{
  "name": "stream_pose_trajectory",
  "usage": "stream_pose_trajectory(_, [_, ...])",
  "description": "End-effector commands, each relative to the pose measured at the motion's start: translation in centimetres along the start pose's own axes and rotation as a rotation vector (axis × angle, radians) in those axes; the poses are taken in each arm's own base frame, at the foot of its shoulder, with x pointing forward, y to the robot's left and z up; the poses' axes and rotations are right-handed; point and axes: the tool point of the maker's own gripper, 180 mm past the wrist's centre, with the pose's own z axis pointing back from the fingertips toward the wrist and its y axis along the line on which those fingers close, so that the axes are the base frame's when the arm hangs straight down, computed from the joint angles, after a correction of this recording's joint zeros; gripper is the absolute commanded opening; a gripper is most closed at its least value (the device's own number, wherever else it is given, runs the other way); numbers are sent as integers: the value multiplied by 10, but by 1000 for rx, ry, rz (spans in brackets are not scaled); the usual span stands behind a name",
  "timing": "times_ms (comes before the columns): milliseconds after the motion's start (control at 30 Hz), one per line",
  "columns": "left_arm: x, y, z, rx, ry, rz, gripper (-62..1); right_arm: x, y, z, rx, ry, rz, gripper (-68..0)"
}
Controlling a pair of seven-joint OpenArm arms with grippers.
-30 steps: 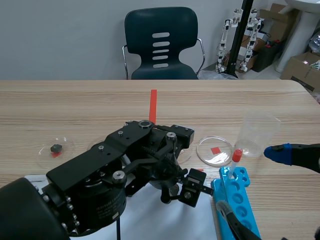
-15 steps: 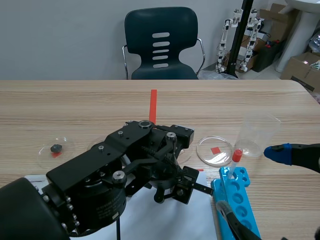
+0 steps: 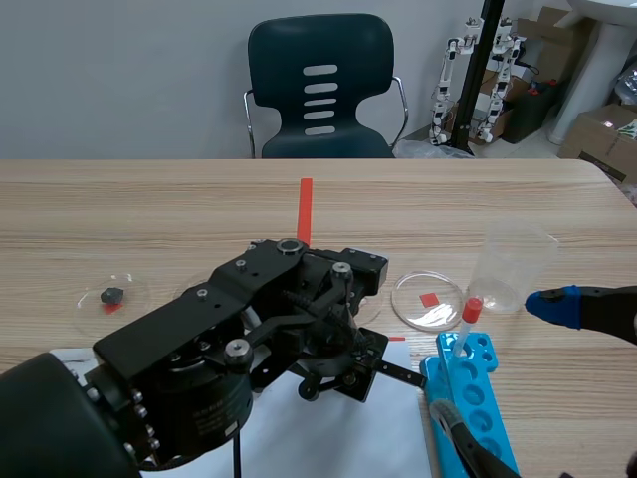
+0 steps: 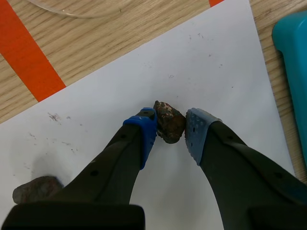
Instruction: Pick up the right mineral with the left hand
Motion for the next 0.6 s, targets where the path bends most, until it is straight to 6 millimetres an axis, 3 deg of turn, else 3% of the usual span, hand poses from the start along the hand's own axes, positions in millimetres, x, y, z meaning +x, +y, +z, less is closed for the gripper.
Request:
stream_pose_trajectory(0, [5,-7,3,-15,-10,-4,-583,6,-4,-1,-10,-23,4,-37])
stream_pose_trajectory(300, [8,10,8,20,-41,-17,-583,6,-4,-1,-10,-23,4,-37])
stream_pose_trajectory(567, [19,44,39,59,-165,-23,-583,6,-4,-1,-10,-23,4,-37])
